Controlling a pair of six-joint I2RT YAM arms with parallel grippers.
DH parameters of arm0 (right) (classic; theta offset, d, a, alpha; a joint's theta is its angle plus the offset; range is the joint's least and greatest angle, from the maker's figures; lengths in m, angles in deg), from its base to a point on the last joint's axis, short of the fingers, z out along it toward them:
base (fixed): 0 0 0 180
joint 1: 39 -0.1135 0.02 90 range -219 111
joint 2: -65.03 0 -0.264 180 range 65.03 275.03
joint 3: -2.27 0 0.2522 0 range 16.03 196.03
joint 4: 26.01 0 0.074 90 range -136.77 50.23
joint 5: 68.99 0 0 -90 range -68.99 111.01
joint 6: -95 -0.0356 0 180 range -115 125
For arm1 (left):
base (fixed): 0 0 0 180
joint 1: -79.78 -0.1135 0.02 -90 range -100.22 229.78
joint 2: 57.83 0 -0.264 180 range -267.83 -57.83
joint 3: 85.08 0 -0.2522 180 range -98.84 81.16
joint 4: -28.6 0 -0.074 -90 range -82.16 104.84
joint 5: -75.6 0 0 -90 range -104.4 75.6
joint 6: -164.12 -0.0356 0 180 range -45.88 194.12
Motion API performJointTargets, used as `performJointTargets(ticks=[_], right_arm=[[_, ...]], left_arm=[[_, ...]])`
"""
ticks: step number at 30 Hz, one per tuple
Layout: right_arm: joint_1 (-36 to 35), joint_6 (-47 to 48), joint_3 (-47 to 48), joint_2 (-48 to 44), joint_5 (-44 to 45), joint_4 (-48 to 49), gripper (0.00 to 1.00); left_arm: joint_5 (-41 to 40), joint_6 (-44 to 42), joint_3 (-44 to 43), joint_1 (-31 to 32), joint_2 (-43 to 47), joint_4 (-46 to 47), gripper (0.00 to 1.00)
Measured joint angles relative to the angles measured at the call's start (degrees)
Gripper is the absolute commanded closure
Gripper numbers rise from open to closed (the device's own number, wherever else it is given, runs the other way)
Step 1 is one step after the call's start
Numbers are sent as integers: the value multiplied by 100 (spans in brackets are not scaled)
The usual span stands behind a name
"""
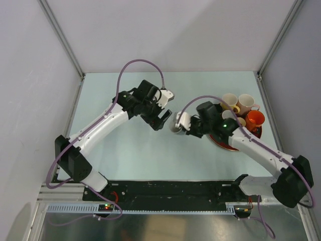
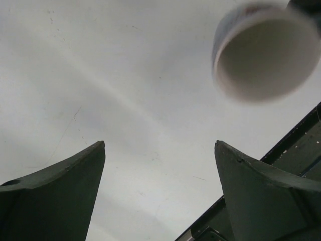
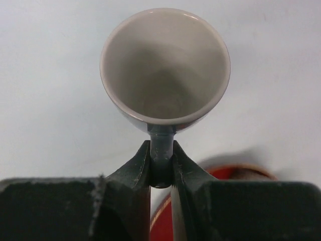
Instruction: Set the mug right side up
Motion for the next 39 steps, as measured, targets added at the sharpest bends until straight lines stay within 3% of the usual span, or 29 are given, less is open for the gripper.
performJointTargets(ticks=[7,18,26,39], right_arm=[[1419,-168,-455,-715,-50,-492,100],[2850,-313,-1506,-1814,-131,-850,100],[3270,-529,-1856,-1786,-164,-592,100],[3724,-551,-1886,-846,-610,435,100]], left_arm=[[0,-4,0,-2,122,15,6],[0,-4,0,-2,122,26,6],[0,-2,0,-2,122,26,6],[-31,-48,129,-2,127,26,5]])
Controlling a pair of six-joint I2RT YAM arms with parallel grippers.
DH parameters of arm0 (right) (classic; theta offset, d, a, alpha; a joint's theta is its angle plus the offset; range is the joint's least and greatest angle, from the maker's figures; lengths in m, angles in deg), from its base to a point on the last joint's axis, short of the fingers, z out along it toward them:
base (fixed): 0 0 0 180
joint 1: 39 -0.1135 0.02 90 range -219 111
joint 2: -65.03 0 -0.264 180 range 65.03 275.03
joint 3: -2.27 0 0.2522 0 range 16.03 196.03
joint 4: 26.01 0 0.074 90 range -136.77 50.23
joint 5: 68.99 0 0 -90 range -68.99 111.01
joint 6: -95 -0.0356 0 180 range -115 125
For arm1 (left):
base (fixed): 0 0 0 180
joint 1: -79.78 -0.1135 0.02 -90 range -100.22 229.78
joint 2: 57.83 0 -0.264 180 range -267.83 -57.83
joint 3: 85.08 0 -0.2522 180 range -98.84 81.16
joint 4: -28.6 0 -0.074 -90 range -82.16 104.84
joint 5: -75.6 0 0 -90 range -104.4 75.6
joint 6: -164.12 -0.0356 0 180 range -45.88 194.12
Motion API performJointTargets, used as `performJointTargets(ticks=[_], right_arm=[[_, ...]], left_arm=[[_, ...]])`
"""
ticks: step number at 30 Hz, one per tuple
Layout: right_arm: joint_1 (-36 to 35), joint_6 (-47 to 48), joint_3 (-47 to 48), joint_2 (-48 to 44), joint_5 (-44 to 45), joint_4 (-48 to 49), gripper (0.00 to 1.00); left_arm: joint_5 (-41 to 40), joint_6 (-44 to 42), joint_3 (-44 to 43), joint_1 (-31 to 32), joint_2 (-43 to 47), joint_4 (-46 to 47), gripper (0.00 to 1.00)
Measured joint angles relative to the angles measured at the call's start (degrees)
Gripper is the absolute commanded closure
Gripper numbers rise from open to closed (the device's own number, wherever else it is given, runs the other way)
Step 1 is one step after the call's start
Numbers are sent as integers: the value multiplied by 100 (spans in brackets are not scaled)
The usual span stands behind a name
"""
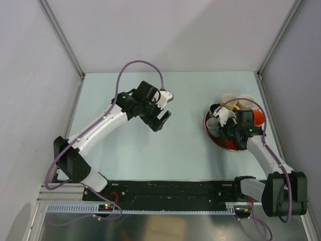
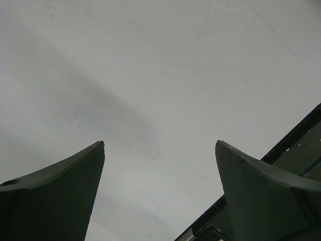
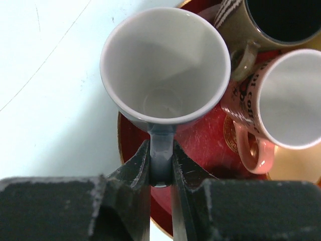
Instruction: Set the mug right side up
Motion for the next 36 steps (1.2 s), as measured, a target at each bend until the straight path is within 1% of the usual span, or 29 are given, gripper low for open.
performJointTargets(ticks=[8,13,19,23,26,31,36], right_arm=[[22,234,-22,382,-361,304,98],[74,358,-166,479,-400,498,96],[109,483,-264,507,-479,741,87],[127,566,-306,531,-505,863,73],[149,649,-339,581,-487,863,66],[190,739,-409,638,-424,800,64],[201,763,-411,647,-417,789,65]], left_arm=[[-2,-9,42,0,33,0,5],[-2,-20,42,0,42,0,5],[-2,-61,44,0,46,0,5],[-2,-63,44,0,46,0,5],[-2,-63,44,0,46,0,5],[-2,-63,44,0,46,0,5],[-2,-61,44,0,46,0,5]])
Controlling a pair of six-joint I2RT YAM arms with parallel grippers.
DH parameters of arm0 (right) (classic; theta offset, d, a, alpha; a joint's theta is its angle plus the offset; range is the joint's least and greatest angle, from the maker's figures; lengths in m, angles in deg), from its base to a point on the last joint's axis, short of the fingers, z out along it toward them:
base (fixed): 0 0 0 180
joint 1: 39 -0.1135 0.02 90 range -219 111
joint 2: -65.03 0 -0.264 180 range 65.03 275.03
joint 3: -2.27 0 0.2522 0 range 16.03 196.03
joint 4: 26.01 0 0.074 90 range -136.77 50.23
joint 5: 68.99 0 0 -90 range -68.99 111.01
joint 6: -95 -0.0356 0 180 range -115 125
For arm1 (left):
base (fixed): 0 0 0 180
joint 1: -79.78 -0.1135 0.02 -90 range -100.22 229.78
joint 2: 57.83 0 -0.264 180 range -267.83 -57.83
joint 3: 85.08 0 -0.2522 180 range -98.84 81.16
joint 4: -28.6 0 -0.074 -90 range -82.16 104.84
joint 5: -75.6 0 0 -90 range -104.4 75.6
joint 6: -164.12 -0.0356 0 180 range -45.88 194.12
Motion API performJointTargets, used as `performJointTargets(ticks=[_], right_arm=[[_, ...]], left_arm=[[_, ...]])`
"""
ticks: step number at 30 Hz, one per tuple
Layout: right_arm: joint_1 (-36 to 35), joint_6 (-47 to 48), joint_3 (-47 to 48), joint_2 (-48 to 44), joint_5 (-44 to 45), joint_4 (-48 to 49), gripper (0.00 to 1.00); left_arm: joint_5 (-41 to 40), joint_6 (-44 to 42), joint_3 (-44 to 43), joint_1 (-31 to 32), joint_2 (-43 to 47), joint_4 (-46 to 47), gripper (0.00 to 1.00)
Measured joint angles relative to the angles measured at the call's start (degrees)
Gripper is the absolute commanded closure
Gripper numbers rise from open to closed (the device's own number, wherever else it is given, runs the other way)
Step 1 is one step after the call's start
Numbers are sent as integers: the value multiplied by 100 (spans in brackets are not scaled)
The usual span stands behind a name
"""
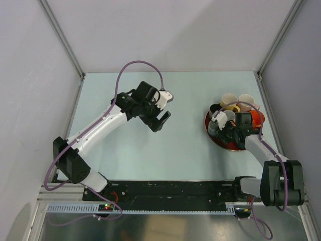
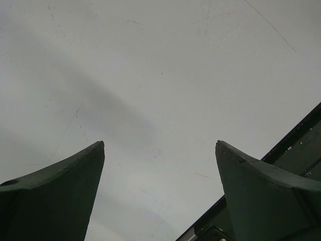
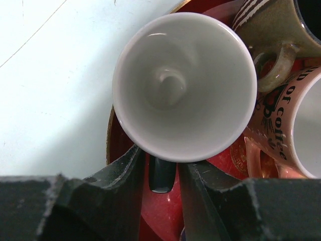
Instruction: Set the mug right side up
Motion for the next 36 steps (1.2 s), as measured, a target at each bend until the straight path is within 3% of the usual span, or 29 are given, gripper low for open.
performJointTargets(ticks=[15,19,25,27,32,34,36], right_arm=[[0,-35,2,337,142,479,68],[-7,-76,4,354,151,509,64],[-7,-92,17,197,264,256,49],[-7,-98,17,-79,308,-11,39],[-7,-192,37,-1123,339,-612,25],[-42,-302,68,-1582,341,-815,8],[-98,-466,133,-1965,356,-1010,2]], left_arm=[[0,-2,0,0,0,0,5],[0,-2,0,0,0,0,5],[-13,-44,0,0,0,0,5],[-42,-46,0,0,0,0,4],[-103,-55,0,0,0,0,1],[-131,-66,0,0,0,0,0],[-157,-87,0,0,0,0,0]])
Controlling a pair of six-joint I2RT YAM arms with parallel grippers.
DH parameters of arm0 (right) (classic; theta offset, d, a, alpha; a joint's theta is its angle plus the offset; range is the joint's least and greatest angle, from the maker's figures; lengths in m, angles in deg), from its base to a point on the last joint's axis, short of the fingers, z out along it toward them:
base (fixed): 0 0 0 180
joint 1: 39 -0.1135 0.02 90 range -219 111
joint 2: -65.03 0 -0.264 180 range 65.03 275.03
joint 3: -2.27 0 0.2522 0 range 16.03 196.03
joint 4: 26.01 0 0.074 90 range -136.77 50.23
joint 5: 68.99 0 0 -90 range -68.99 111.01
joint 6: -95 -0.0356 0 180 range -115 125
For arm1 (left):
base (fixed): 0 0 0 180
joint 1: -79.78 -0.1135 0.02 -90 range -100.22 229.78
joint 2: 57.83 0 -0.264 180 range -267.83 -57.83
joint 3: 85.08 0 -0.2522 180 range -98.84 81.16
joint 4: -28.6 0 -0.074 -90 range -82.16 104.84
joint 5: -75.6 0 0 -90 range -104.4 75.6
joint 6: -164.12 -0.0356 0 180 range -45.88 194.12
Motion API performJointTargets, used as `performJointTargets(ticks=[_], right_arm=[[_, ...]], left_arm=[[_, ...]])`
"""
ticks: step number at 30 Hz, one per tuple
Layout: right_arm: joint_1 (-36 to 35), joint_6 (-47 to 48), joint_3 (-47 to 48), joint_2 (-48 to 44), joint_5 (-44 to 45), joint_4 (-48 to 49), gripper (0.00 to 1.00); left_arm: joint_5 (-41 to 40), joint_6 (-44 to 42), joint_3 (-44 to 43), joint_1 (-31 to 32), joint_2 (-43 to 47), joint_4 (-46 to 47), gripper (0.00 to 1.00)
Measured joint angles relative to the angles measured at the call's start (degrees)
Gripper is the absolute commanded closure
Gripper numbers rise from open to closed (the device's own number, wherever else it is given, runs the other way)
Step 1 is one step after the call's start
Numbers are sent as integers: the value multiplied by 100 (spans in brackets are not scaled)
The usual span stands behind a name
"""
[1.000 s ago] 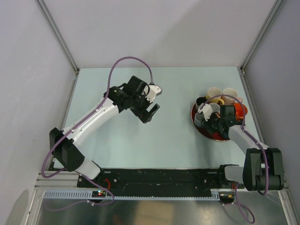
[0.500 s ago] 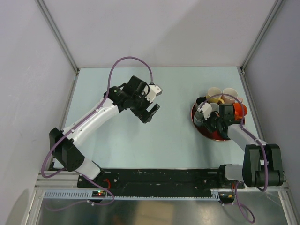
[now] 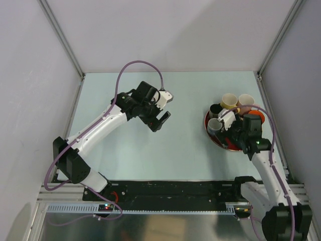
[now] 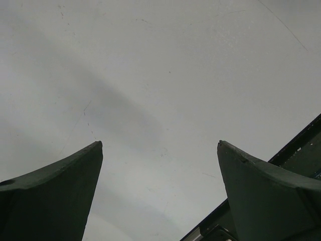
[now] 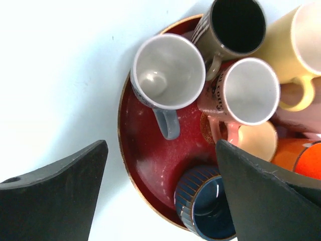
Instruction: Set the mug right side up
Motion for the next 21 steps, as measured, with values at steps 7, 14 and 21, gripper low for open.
performJointTargets(ticks=[7,14,21], right_arm=[[-361,-721,531,-533,7,-529,1],[-1132,-1388,1856,254,98,-953,1],[-1740,-2083,2597,833,1141,-981,1]], left_arm=[[-227,-24,0,-33,0,2,0],[-382,-68,0,-284,0,72,0],[-570,-111,-2,-723,55,109,0]])
